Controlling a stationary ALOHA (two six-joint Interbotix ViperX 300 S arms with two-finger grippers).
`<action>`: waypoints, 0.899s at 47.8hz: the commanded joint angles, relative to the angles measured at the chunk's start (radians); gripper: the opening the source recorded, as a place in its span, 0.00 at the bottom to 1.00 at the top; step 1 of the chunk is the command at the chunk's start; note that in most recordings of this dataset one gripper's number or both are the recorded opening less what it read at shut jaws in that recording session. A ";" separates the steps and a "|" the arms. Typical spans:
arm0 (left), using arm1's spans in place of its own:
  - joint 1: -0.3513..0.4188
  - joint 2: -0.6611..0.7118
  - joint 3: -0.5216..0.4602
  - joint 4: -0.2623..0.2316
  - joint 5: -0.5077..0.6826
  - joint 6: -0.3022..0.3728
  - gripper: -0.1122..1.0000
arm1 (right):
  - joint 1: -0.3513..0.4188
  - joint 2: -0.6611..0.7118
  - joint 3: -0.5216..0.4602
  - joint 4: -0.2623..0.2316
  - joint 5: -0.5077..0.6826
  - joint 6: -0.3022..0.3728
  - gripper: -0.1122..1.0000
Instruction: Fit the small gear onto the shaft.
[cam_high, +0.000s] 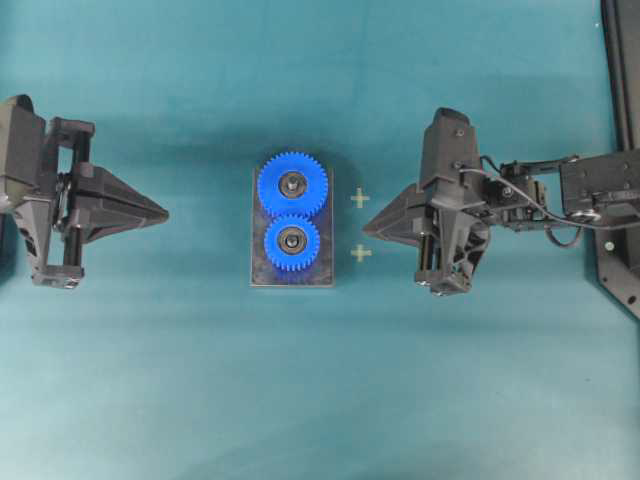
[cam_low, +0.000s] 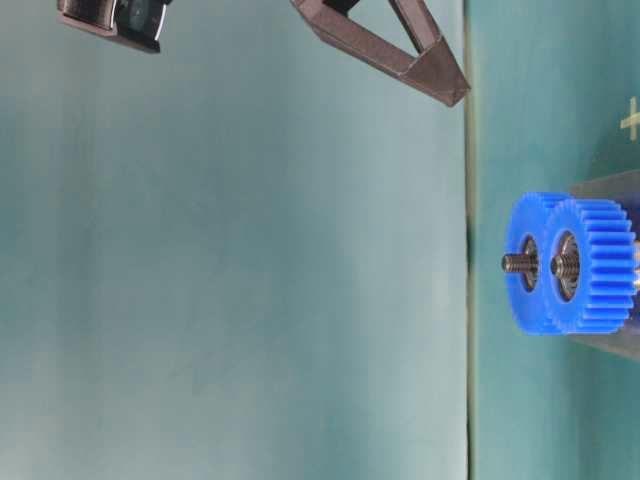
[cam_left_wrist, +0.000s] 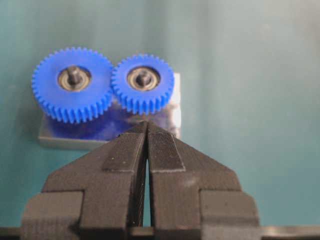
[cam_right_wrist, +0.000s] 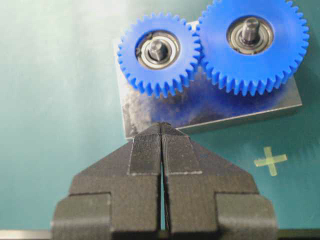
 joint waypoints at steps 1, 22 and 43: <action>-0.002 -0.003 -0.008 0.002 -0.009 -0.009 0.10 | 0.005 -0.011 -0.006 0.002 -0.008 -0.003 0.08; -0.002 0.002 0.005 0.002 -0.055 -0.014 0.10 | 0.009 -0.006 -0.003 0.002 0.034 -0.003 0.08; -0.002 0.003 0.005 0.002 -0.058 -0.005 0.10 | 0.011 0.015 -0.023 0.002 0.020 -0.006 0.08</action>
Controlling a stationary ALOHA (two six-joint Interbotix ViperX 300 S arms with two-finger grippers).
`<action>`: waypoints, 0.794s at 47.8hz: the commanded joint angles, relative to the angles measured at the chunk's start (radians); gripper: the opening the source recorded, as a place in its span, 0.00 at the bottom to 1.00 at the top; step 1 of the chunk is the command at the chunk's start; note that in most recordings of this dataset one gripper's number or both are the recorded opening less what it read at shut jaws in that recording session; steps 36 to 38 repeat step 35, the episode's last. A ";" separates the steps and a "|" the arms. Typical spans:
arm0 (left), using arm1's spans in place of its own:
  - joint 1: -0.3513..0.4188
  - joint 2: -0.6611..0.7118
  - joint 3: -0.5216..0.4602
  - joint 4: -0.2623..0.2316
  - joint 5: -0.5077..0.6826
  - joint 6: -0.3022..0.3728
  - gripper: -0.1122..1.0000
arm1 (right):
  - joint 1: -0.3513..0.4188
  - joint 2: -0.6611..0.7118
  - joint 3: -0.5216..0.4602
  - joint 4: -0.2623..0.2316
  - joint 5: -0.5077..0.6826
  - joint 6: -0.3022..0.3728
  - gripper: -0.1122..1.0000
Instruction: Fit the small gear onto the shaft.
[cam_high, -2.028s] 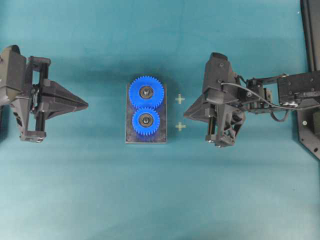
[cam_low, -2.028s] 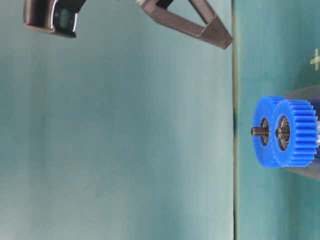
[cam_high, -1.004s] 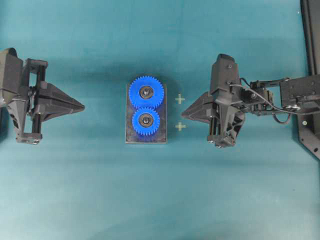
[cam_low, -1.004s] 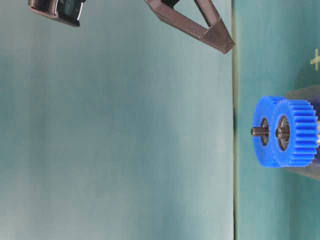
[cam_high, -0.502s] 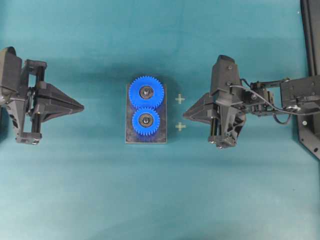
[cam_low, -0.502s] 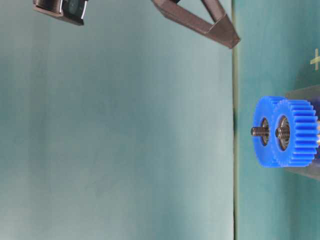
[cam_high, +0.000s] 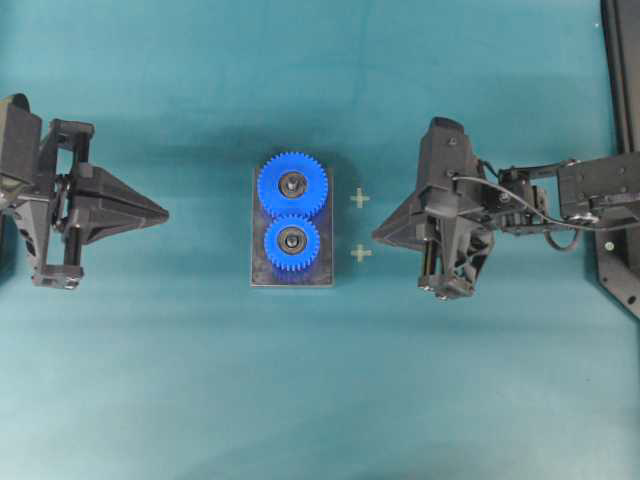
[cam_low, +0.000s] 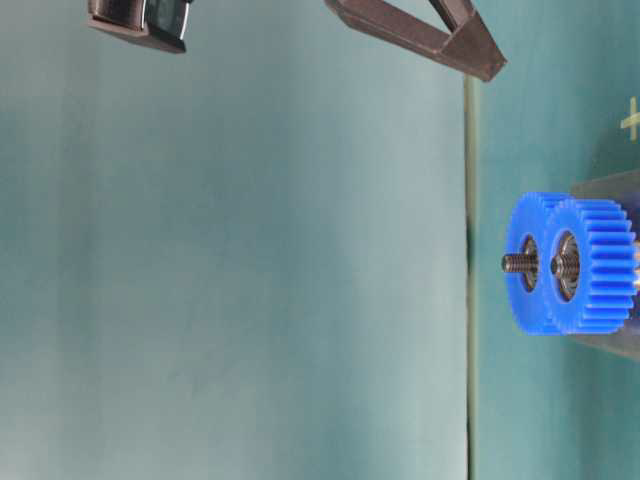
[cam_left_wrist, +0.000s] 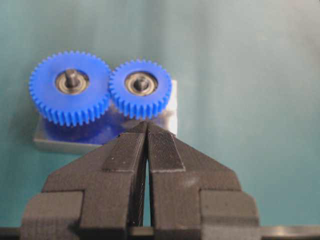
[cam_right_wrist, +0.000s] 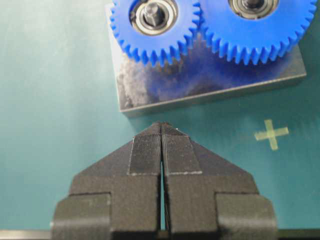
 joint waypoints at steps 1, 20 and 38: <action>-0.002 0.002 -0.009 0.003 -0.009 0.002 0.10 | 0.003 -0.003 -0.026 0.002 -0.037 -0.006 0.08; -0.002 0.002 0.003 0.003 -0.038 0.002 0.10 | 0.005 0.018 -0.018 0.002 -0.146 -0.008 0.08; -0.002 0.003 0.003 0.003 -0.038 0.002 0.10 | 0.003 0.038 -0.026 0.002 -0.147 -0.009 0.08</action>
